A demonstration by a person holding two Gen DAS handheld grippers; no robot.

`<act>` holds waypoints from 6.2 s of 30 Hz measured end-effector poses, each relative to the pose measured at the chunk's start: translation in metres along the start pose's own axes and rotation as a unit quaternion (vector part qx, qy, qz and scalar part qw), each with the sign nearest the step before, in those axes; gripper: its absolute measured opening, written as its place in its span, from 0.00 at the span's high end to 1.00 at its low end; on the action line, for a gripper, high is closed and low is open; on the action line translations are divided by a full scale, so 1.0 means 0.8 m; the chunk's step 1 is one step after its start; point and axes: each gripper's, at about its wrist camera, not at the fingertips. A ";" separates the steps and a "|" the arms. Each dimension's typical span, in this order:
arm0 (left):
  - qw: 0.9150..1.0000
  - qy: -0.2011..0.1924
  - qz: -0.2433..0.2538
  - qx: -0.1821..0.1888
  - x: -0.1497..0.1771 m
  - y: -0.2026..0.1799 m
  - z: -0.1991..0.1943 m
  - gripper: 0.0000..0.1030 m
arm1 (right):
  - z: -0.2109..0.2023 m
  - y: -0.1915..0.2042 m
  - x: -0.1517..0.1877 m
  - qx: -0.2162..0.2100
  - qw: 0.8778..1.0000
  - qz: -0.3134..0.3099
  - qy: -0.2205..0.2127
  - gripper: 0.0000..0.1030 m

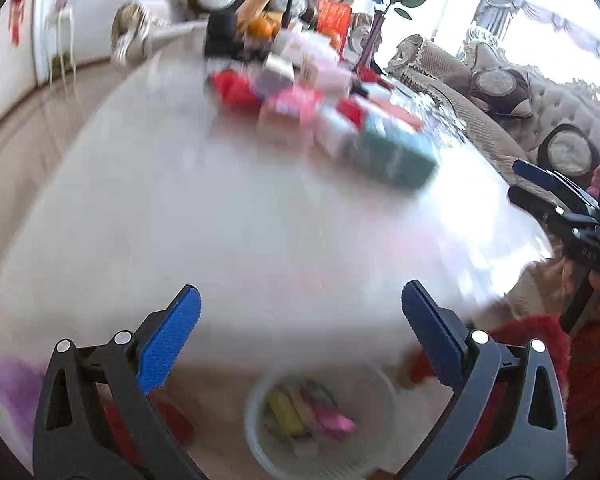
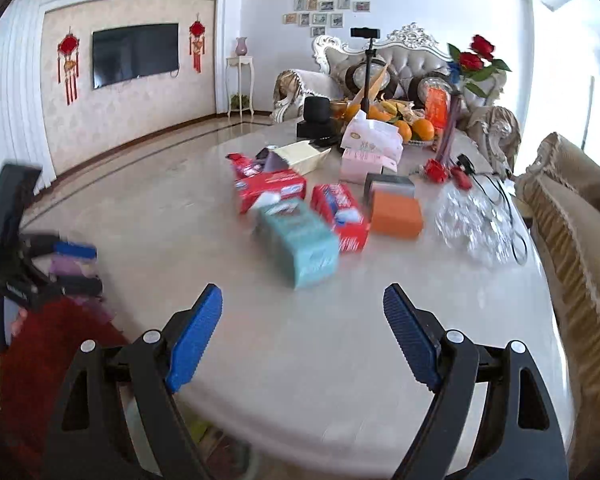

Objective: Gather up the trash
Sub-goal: 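Move both tools back over the table toward the red boxes, then grasp the red toothpaste box with the left tool while the right tool grasps the teal box, then carry both boxes over the wastebasket and open both tools to drop them, then move both tools back over the table toward the red snack bag, then grasp the red snack bag with the left tool while the right tool grasps the toothpaste box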

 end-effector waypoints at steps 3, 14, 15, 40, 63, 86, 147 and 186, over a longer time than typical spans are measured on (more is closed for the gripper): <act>0.999 -0.010 0.025 -0.025 -0.053 0.006 0.024 0.05 | 0.035 -0.002 -0.010 -0.011 1.000 -0.006 0.011 0.23; 0.998 0.009 0.044 -0.037 -0.132 0.038 0.101 0.05 | 0.093 -0.008 -0.017 -0.058 0.996 -0.038 0.051 0.24; 0.998 0.010 0.047 -0.036 -0.133 0.040 0.105 0.05 | 0.095 -0.007 -0.018 -0.059 0.996 -0.045 0.053 0.24; 0.995 0.087 0.040 -0.001 -0.201 0.040 0.207 0.05 | 0.127 0.007 -0.021 -0.068 0.990 -0.073 0.098 0.24; 0.987 0.137 0.080 -0.039 -0.217 0.024 0.229 0.53 | 0.133 0.005 -0.014 -0.060 0.989 -0.058 0.119 0.55; 0.993 -0.018 0.000 0.121 0.059 -0.034 -0.064 0.53 | -0.104 0.087 0.069 -0.171 0.984 0.036 0.045 0.55; 0.989 -0.031 -0.114 -0.085 -0.181 0.122 0.103 0.07 | 0.148 -0.064 -0.049 -0.001 0.995 0.070 0.076 0.24; 0.986 0.020 -0.074 -0.145 -0.231 0.138 0.199 0.36 | 0.212 -0.026 -0.054 -0.024 0.989 0.004 0.145 0.51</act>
Point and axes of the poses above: each gripper's, at about its wrist camera, not at the fingertips, and z roughly the way its jaws point, y to its left, x to its underside, and after that the axes turned 9 degrees about x, right-handed
